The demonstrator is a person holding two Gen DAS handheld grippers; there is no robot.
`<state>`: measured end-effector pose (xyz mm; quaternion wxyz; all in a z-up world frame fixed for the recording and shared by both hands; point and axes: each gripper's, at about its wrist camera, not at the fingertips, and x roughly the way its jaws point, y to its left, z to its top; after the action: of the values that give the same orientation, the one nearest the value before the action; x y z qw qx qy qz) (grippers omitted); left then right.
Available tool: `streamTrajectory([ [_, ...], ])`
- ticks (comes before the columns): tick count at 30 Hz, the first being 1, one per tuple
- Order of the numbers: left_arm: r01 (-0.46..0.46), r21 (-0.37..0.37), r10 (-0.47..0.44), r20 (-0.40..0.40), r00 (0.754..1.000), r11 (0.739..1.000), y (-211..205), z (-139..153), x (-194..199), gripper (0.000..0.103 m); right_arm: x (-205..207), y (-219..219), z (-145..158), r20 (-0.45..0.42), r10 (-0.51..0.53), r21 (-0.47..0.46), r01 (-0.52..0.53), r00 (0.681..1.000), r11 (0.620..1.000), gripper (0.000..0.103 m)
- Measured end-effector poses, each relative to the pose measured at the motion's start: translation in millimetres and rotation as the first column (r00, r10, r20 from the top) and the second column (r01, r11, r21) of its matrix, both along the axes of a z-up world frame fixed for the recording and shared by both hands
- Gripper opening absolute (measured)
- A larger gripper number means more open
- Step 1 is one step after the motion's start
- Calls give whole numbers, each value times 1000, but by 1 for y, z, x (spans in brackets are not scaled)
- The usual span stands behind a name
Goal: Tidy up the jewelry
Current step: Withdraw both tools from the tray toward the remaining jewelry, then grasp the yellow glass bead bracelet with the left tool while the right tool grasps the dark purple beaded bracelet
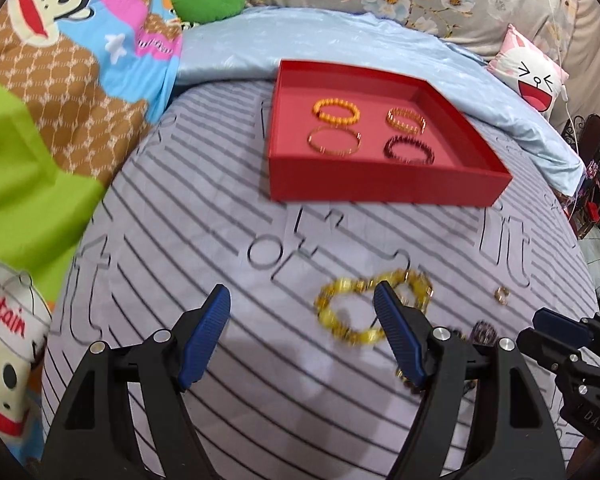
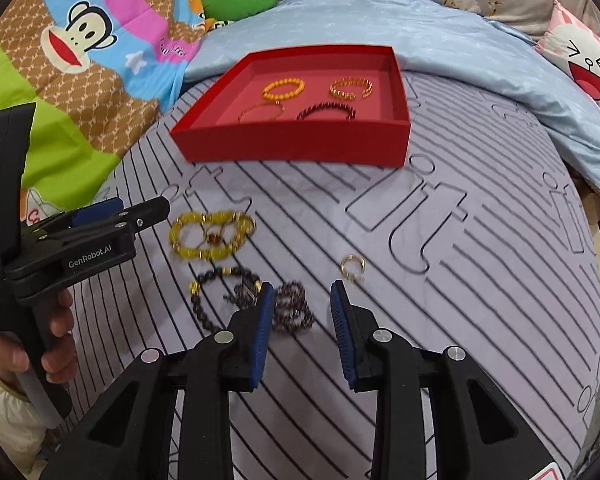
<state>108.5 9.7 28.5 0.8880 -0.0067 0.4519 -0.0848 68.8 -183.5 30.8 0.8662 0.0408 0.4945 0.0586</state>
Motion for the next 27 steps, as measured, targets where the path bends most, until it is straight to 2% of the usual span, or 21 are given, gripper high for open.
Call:
streamTrajectory([
  [12, -3, 9, 3, -32, 999, 1000, -1, -17, -7, 70, -7, 8, -14, -24, 15, 19, -14, 1000, 1000, 28],
  [17, 13, 13, -12, -44, 999, 1000, -9, -23, -1, 61, -7, 8, -17, -32, 13, 27, -12, 999, 1000, 28],
  [22, 25, 23, -24, -42, 999, 999, -16, -26, 5, 45, -9, 8, -20, -36, 14, 29, -13, 999, 1000, 28],
  [24, 37, 25, -35, -41, 999, 999, -17, -26, 6, 29, -9, 7, -21, -39, 12, 29, -11, 999, 1000, 28],
  [25, 40, 20, -39, -43, 998, 999, -17, -25, 7, 26, -8, 7, -22, -40, 11, 30, -10, 999, 999, 28],
  [27, 42, -2, -42, -54, 998, 999, -14, -25, 8, 9, -7, 6, -23, -42, 11, 29, -9, 999, 1000, 28],
])
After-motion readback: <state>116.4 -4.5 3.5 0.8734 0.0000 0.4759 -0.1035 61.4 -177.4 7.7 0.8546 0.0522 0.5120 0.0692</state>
